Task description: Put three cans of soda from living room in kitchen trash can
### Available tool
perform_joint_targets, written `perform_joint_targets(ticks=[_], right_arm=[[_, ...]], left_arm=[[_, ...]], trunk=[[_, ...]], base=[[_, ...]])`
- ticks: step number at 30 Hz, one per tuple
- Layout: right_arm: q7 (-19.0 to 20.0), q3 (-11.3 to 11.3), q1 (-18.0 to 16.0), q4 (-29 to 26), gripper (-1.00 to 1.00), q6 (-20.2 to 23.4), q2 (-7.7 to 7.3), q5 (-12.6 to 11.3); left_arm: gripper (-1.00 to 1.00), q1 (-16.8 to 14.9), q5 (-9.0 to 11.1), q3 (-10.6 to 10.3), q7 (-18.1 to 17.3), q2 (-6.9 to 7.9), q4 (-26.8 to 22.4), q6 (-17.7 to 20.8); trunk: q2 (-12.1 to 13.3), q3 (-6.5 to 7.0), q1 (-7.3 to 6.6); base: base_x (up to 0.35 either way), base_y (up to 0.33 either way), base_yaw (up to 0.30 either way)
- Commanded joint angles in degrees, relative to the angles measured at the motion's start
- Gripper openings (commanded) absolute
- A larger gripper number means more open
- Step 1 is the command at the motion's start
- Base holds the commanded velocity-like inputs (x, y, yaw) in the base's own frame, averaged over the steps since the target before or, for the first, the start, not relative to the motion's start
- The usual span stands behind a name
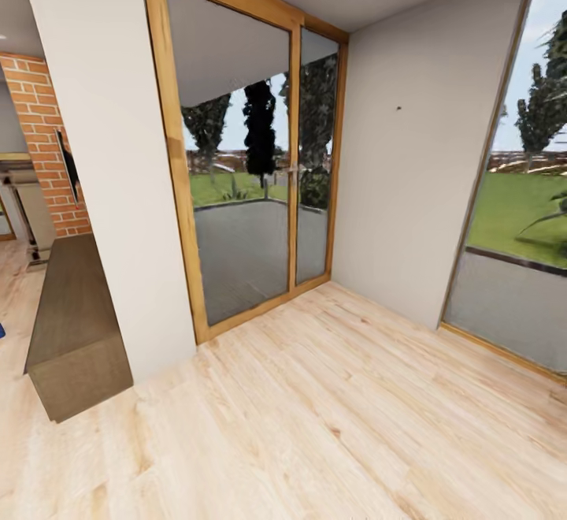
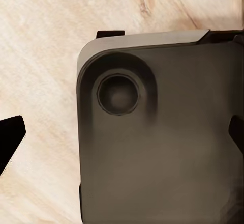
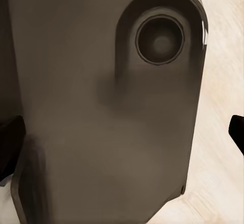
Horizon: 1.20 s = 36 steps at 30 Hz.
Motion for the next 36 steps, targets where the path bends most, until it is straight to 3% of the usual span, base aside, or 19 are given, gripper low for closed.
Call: perform_joint_targets(ticks=[1, 36], right_arm=[[0.0, -0.01, 0.0, 0.0, 1.0, 0.0, -0.02, -0.01], [0.01, 0.04, -0.08, -0.04, 1.0, 0.01, -0.05, -0.02]], left_arm=[[1.0, -0.02, 0.0, 0.0, -0.01, -0.01, 0.0, 0.01], [1.0, -0.02, 0.01, -0.05, 0.0, 0.02, 0.0, 0.01]], trunk=[[0.0, 0.03, 0.0], [0.0, 1.27, 0.0]], base=[[0.0, 0.0, -0.256], [0.0, 0.0, -0.255]])
